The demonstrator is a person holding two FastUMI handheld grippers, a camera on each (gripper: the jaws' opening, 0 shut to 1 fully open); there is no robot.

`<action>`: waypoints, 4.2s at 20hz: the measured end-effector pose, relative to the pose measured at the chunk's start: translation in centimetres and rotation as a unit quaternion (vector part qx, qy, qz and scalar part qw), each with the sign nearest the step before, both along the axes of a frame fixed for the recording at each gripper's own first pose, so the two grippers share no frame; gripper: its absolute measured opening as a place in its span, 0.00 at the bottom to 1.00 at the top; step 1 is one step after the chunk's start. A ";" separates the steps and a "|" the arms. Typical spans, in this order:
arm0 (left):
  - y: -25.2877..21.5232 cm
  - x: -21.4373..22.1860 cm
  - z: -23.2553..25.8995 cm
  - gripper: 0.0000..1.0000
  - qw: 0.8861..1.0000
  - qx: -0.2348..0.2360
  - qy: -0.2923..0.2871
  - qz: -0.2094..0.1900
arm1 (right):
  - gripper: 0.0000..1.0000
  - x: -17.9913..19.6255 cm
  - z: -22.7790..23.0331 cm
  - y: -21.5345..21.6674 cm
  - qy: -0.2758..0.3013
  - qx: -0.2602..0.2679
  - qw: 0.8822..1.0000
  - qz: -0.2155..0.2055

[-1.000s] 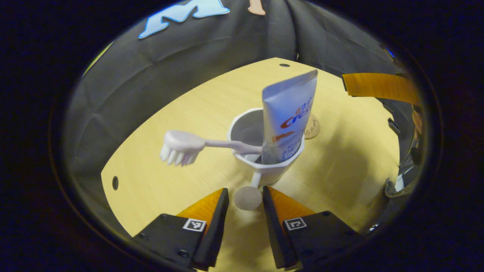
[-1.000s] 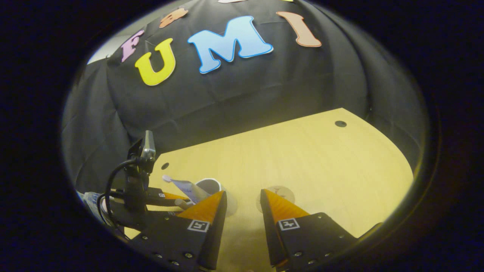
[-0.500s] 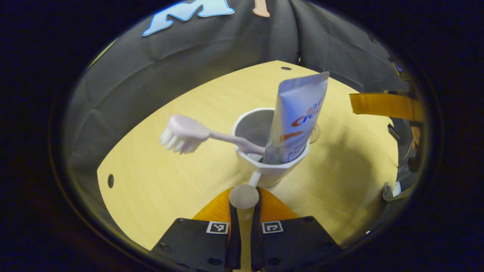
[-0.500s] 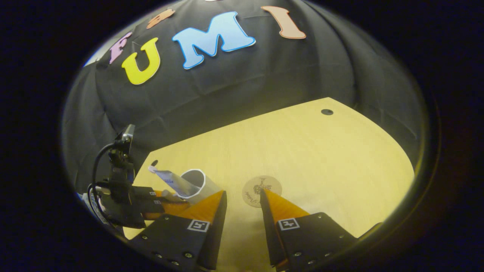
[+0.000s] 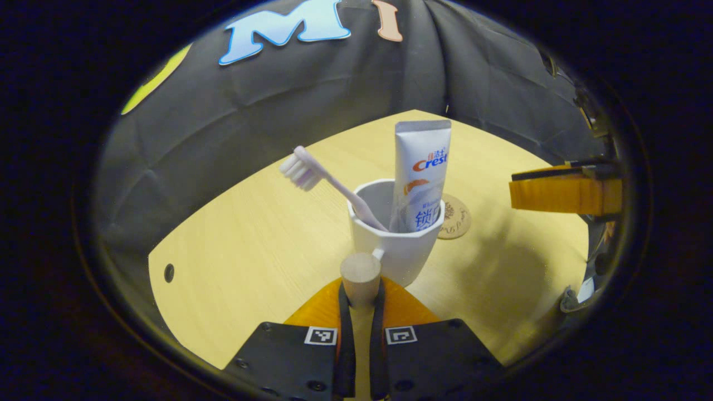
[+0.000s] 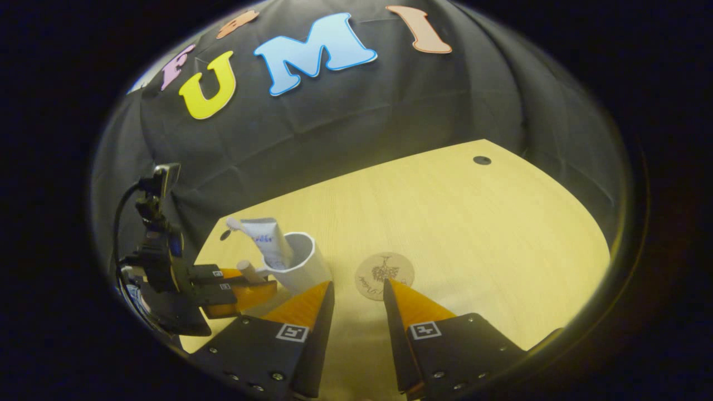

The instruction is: Put the toothbrush and toothpaste on the desktop into the cup, then pick up the cup and place it on the coaster on the desktop.

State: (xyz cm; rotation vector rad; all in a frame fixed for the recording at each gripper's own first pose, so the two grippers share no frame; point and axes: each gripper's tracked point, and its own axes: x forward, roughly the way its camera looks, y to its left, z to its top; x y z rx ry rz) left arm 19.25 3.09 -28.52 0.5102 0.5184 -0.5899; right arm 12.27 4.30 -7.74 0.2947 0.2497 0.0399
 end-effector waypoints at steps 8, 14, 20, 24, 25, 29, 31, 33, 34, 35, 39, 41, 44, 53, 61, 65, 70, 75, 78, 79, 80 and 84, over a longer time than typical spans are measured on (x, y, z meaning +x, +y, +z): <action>-3.8 0.3 3.2 0.17 0.998 -0.041 -0.040 -0.003 | 0.48 -0.5 -1.3 -0.5 0.014 0.001 1.000 -0.003; -6.6 1.0 5.8 0.17 0.995 -0.063 -0.072 -0.003 | 0.51 -0.9 -2.3 -1.0 0.023 0.003 1.000 -0.001; -8.4 2.2 6.8 0.17 0.992 -0.080 -0.102 0.007 | 0.48 -1.4 -3.5 -1.8 0.034 0.005 0.999 -0.003; -9.1 2.7 8.0 0.17 0.988 -0.094 -0.125 0.012 | 0.51 -1.5 -4.2 -2.4 0.043 0.004 0.999 -0.002; -9.8 3.0 8.3 0.17 0.987 -0.095 -0.128 0.009 | 0.51 -1.6 -4.5 -2.6 0.045 0.004 0.999 -0.002; -13.3 2.8 9.4 0.17 0.985 -0.105 -0.138 -0.013 | 0.51 -1.8 -4.8 -2.9 0.050 0.004 0.999 0.000; -15.6 2.6 9.6 0.17 0.983 -0.117 -0.138 -0.023 | 0.51 -2.0 -4.9 -3.3 0.052 0.003 0.999 -0.001; -17.4 2.5 9.4 0.17 0.982 -0.120 -0.140 -0.033 | 0.51 -2.1 -4.8 -4.0 0.053 0.004 0.999 -0.005; -18.3 2.6 9.2 0.17 0.982 -0.122 -0.140 -0.038 | 0.51 -2.3 -4.9 -4.4 0.052 0.005 0.999 -0.008; -19.0 2.9 8.9 0.17 0.982 -0.123 -0.138 -0.041 | 0.51 -2.4 -4.8 -4.9 0.052 0.005 0.999 -0.011; -21.2 4.1 7.7 0.17 0.982 -0.129 -0.131 -0.040 | 0.51 -2.9 -5.4 -6.7 0.058 0.010 0.998 -0.023; -21.3 4.4 6.8 0.17 0.983 -0.129 -0.126 -0.036 | 0.51 -3.1 -5.5 -7.3 0.061 0.017 0.998 -0.026; -21.2 4.3 6.2 0.17 0.982 -0.129 -0.136 -0.032 | 0.51 -3.7 -5.8 -8.1 0.063 0.018 0.997 -0.029; -18.7 1.6 5.2 0.17 0.982 -0.115 -0.148 -0.009 | 0.48 -4.8 -6.3 -7.4 0.065 0.018 0.998 -0.012; -15.9 -1.0 2.3 0.17 0.985 -0.097 -0.139 0.017 | 0.51 -6.3 -6.6 -7.4 0.063 0.022 0.998 -0.008; -15.2 -1.6 1.3 0.17 0.986 -0.090 -0.140 0.025 | 0.51 -6.9 -6.8 -7.4 0.063 0.024 0.998 -0.009; -14.0 -2.0 -0.6 0.21 0.988 -0.076 -0.127 0.040 | 0.51 -7.2 -6.9 -7.5 0.061 0.026 0.998 -0.007; -12.8 -1.6 -2.9 0.24 0.991 -0.056 -0.111 0.057 | 0.51 -7.3 -7.0 -7.8 0.063 0.027 0.998 -0.004; -11.9 -1.5 -3.8 0.39 0.991 -0.061 -0.098 0.065 | 0.51 -7.4 -7.1 -8.0 0.065 0.027 0.998 -0.003; -11.8 -1.9 -3.5 0.40 0.991 -0.060 -0.100 0.065 | 0.51 -7.4 -7.1 -8.0 0.066 0.026 0.997 -0.002; -11.9 -2.0 -3.4 0.40 0.991 -0.058 -0.103 0.065 | 0.51 -7.4 -7.2 -8.1 0.067 0.025 0.997 -0.001; -12.3 -2.6 -3.5 0.74 0.991 -0.060 -0.102 0.062 | 0.51 -7.5 -7.1 -8.0 0.065 0.027 0.998 0.003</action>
